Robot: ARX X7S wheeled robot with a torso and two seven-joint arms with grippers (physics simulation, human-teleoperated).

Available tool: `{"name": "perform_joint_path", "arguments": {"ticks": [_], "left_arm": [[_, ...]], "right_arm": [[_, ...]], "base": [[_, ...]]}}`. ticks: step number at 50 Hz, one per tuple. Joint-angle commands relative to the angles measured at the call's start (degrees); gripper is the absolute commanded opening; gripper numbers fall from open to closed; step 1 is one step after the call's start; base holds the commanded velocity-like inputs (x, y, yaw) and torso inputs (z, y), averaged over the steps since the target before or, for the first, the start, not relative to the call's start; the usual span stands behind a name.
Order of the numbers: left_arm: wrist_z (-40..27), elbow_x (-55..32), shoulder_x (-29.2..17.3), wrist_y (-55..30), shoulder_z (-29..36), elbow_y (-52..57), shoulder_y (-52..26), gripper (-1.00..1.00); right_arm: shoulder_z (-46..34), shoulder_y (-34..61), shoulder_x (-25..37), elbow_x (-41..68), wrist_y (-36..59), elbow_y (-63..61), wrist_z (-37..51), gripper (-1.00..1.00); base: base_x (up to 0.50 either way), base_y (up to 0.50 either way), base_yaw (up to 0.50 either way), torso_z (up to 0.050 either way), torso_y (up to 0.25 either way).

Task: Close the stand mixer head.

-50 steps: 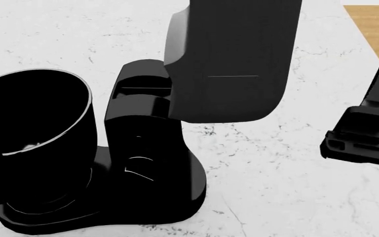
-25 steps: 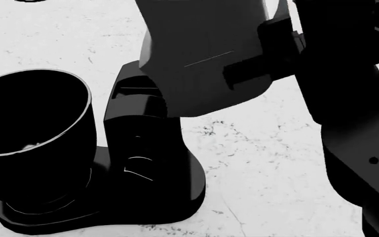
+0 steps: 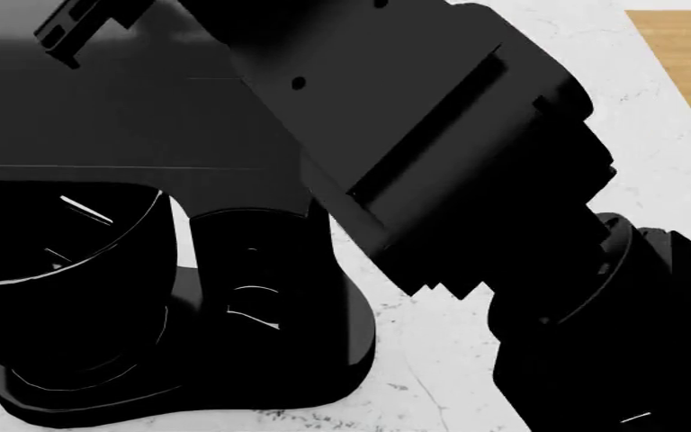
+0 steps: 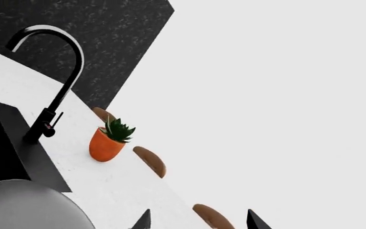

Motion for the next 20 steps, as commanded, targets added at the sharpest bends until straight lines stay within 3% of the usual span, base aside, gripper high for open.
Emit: {"name": "perform_joint_path", "arguments": {"ticks": [1,9,20], "left_arm": [[-0.4,-2.3,-1.0,-0.8,-1.0,1.7,-0.2,1.0],[-0.3,-1.9,-1.0,0.1,-0.9,1.5,0.4,1.0],[-1.1,-2.8,-1.6,-0.8,-1.2,2.1,-0.2,1.0]], "right_arm": [[-34.2,-4.8,-12.3,21.7,31.8,17.9,-17.9,1.0],[-39.4,-4.1,-12.3,26.4,28.9,18.4,-16.4,1.0],[-42.2,-7.4,-12.2,19.9,31.2,18.0,-19.7,1.0]], "base": [[0.0,0.01,0.01,0.0,0.0],[0.0,0.01,0.01,0.0,0.0],[0.0,0.01,0.01,0.0,0.0]]}}
